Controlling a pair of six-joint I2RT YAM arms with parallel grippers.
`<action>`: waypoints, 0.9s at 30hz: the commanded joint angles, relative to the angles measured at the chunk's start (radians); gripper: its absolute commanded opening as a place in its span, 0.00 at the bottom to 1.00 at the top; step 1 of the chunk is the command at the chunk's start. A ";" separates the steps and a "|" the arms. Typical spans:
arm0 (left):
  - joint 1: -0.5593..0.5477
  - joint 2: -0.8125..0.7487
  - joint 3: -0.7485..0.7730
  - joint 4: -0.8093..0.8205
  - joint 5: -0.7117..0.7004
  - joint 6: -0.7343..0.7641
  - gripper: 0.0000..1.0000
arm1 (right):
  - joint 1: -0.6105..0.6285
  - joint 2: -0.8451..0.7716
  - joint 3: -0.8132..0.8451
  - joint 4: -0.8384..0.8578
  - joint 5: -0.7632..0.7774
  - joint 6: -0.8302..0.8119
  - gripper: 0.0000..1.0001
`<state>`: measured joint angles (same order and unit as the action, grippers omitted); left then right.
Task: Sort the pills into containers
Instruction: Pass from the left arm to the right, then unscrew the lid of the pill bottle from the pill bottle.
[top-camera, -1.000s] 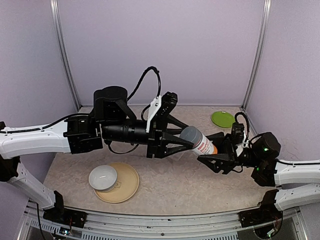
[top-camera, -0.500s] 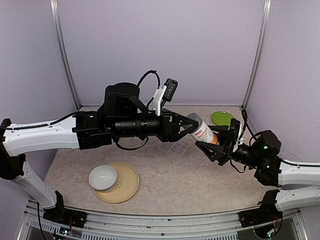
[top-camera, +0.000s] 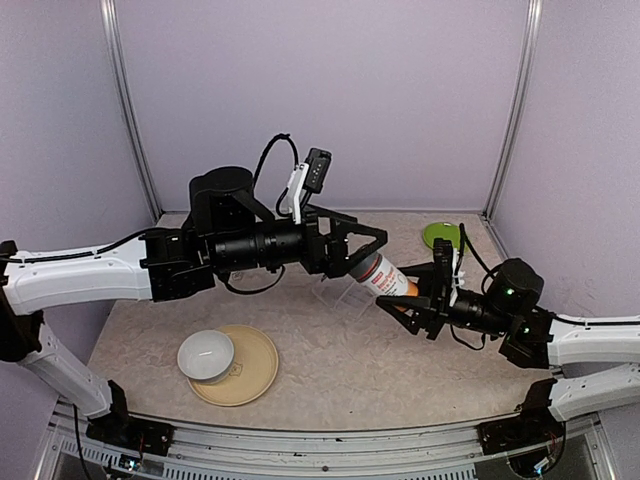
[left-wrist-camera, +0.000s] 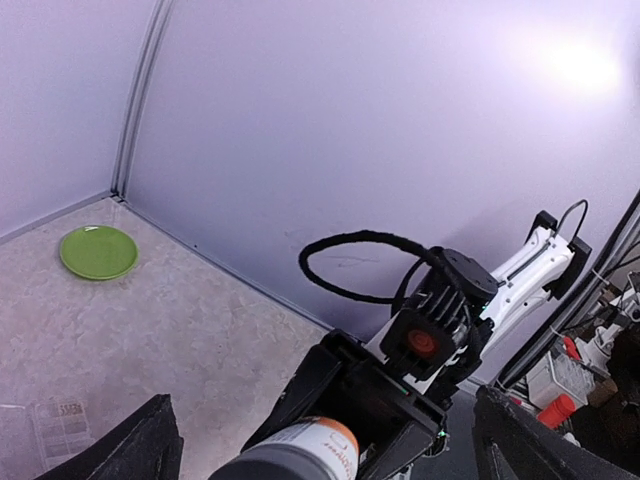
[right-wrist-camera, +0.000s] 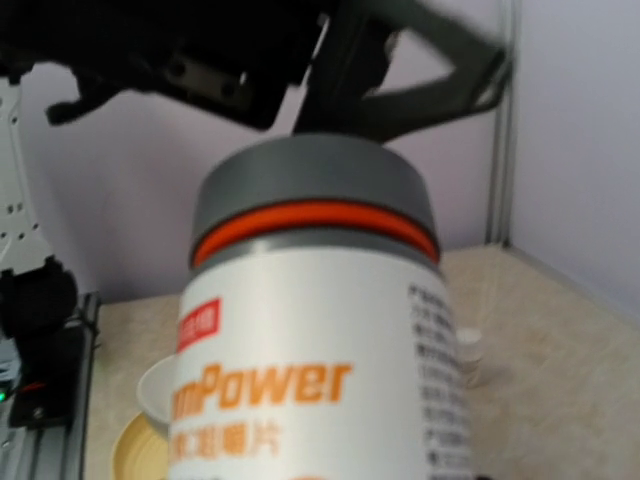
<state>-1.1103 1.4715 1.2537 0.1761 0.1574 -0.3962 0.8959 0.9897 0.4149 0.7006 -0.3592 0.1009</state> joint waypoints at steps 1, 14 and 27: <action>-0.003 0.055 0.027 0.048 0.092 0.025 0.99 | 0.027 0.051 0.060 0.053 -0.046 0.058 0.13; -0.015 0.076 -0.017 0.124 0.163 0.075 0.99 | 0.040 0.118 0.089 0.089 -0.055 0.115 0.12; -0.022 0.040 -0.058 0.099 0.150 0.087 0.96 | -0.003 -0.008 0.045 0.003 0.208 0.124 0.10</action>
<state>-1.1179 1.5490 1.2190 0.2691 0.2790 -0.3153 0.9287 1.0355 0.4755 0.6975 -0.2977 0.2047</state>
